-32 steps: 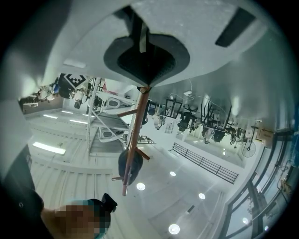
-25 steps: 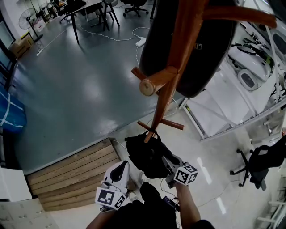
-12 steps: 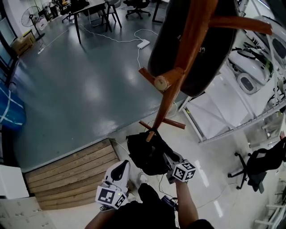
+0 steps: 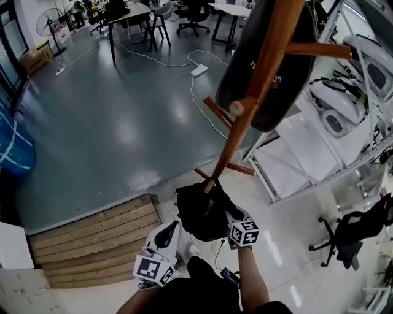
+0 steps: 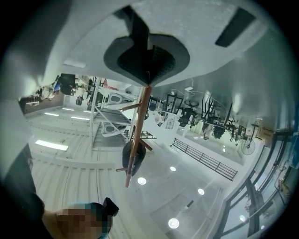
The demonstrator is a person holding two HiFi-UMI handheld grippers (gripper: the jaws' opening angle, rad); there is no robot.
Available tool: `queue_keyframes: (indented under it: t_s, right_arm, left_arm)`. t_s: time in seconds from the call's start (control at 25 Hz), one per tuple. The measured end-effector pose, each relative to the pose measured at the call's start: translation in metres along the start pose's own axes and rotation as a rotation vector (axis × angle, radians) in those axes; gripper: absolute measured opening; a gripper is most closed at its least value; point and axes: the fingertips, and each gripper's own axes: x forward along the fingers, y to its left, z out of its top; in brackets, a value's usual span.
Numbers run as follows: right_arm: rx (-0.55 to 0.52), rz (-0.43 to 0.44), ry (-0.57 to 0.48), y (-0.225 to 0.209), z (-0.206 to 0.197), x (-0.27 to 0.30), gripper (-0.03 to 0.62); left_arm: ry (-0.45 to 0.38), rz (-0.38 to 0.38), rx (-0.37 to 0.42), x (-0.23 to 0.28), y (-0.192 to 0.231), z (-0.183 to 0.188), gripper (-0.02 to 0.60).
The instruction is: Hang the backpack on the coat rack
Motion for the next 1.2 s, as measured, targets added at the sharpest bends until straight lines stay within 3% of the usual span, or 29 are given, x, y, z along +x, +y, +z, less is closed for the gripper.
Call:
queue_keyframes:
  t_s: [0.36, 0.64, 1.2]
  right_arm:
    - [-0.072, -0.095, 0.05, 0.001, -0.008, 0.005, 0.091]
    - [-0.075, -0.1, 0.062, 0.015, -0.007, 0.005, 0.196]
    - [-0.052, -0.136, -0.012, 0.062, -0.001, -0.065, 0.213]
  left_arm:
    - [-0.005, -0.001, 0.007, -0.022, -0.006, 0.0, 0.018]
    - [-0.008, -0.004, 0.013, -0.043, -0.013, -0.002, 0.018]
    - [-0.04, -0.026, 0.006, -0.1, -0.032, 0.0, 0.018]
